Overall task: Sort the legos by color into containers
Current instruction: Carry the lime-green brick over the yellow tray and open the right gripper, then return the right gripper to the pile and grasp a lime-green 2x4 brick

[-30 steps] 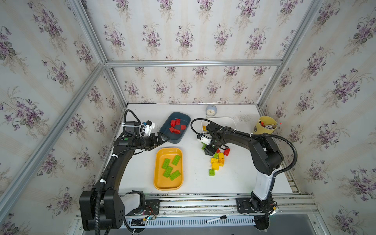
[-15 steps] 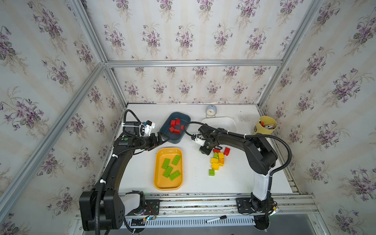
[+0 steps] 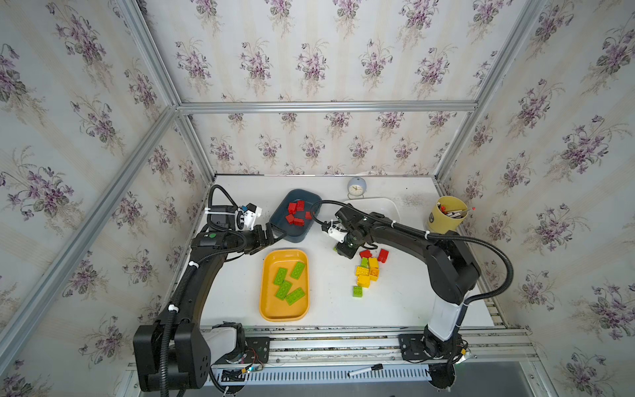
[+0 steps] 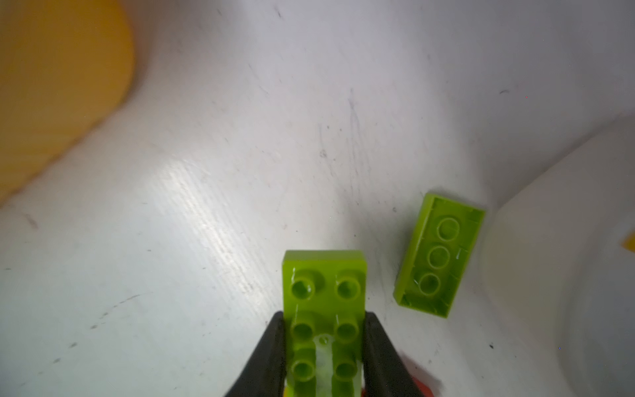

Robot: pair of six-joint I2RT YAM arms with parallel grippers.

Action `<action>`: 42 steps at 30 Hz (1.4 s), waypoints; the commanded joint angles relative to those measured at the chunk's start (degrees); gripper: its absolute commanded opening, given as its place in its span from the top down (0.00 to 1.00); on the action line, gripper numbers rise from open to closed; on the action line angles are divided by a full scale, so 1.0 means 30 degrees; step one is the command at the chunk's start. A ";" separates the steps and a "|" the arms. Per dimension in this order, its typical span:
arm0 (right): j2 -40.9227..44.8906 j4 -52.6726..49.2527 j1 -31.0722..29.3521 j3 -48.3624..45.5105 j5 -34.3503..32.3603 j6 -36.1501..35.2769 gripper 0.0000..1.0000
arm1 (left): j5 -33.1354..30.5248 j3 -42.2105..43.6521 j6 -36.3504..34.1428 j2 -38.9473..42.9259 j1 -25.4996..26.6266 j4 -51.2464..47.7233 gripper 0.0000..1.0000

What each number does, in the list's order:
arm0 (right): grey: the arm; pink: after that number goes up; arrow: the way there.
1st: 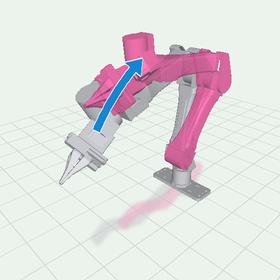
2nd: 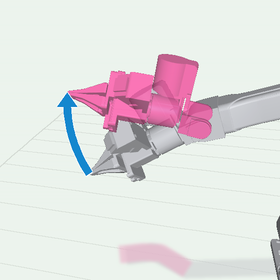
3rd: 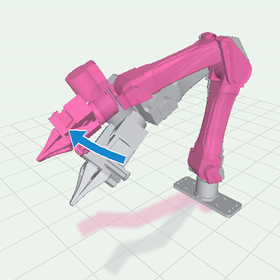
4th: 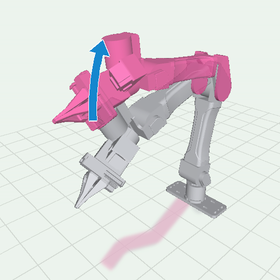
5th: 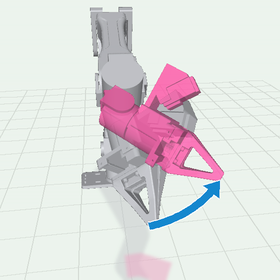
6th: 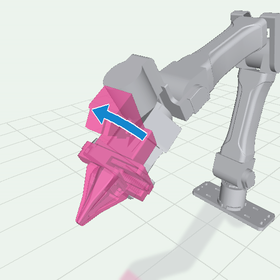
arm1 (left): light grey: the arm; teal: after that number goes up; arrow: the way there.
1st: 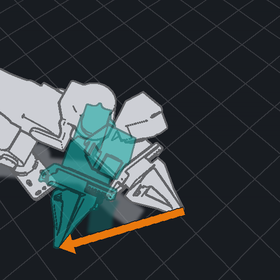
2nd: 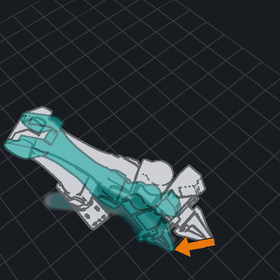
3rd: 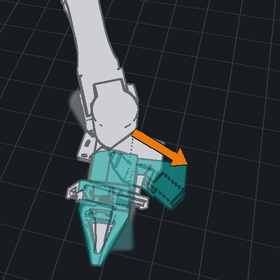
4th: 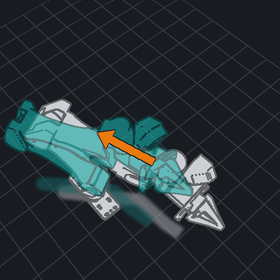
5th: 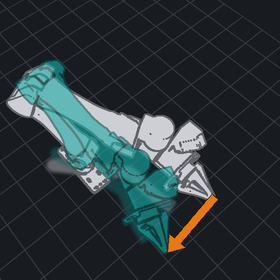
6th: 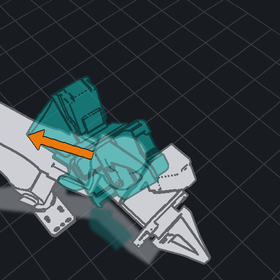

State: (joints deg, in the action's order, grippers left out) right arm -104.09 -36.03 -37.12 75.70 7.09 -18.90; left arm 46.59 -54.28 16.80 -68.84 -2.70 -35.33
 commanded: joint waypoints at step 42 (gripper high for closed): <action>0.3789 0.3083 -0.1468 -0.2939 0.1486 0.5130 0.28 | -0.0564 0.0137 -0.0400 0.0080 -0.0051 -0.0234 0.01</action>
State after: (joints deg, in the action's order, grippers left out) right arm -93.60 -23.18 -43.40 68.07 17.47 -4.27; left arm 44.62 -53.58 16.62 -68.36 -2.74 -35.90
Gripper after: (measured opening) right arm 0.715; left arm 0.993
